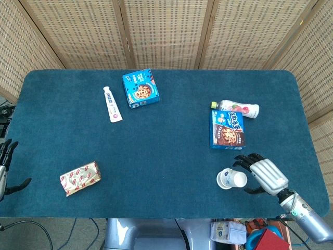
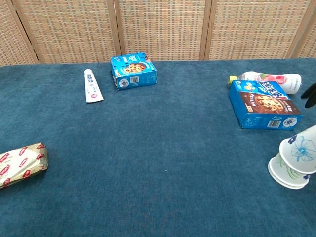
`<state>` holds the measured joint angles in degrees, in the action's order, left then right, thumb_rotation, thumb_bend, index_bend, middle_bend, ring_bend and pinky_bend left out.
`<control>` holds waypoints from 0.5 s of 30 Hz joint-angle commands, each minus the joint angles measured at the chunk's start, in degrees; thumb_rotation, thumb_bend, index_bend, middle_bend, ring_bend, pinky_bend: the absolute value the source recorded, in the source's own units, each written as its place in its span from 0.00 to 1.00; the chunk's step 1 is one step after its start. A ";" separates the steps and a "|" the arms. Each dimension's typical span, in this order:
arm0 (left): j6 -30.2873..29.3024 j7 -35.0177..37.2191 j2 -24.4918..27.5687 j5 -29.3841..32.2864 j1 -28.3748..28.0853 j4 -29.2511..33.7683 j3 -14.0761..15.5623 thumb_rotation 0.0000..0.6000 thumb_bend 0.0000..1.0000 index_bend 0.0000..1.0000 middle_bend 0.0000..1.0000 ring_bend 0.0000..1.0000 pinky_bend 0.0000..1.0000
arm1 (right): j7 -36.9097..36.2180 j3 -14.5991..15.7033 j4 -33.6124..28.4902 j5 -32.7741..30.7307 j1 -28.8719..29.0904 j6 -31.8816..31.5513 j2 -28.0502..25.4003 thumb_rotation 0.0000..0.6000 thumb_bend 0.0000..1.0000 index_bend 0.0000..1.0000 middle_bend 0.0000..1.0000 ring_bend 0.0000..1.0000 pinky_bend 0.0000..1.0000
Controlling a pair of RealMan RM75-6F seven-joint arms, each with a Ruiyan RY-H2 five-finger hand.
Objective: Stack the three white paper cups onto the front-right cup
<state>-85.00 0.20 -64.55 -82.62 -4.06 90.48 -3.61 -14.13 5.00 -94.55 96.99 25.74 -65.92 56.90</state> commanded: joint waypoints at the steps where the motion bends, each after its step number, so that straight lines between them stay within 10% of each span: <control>1: -0.02 0.00 -0.03 0.00 0.01 -0.05 0.01 1.00 0.18 0.00 0.00 0.00 0.00 | -0.17 0.27 -0.81 0.34 0.04 0.17 -0.92 1.00 0.10 0.10 0.00 0.03 0.08; 15: -0.03 0.68 0.29 -0.32 0.02 0.10 0.12 1.00 0.18 0.00 0.00 0.00 0.00 | 4.11 -1.68 1.53 -0.65 -7.01 -12.22 0.56 1.00 0.00 0.09 0.00 0.00 0.00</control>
<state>-85.02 0.84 -64.28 -82.91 -4.05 90.57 -3.51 -11.57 4.11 -94.34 97.09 20.65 -75.62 56.19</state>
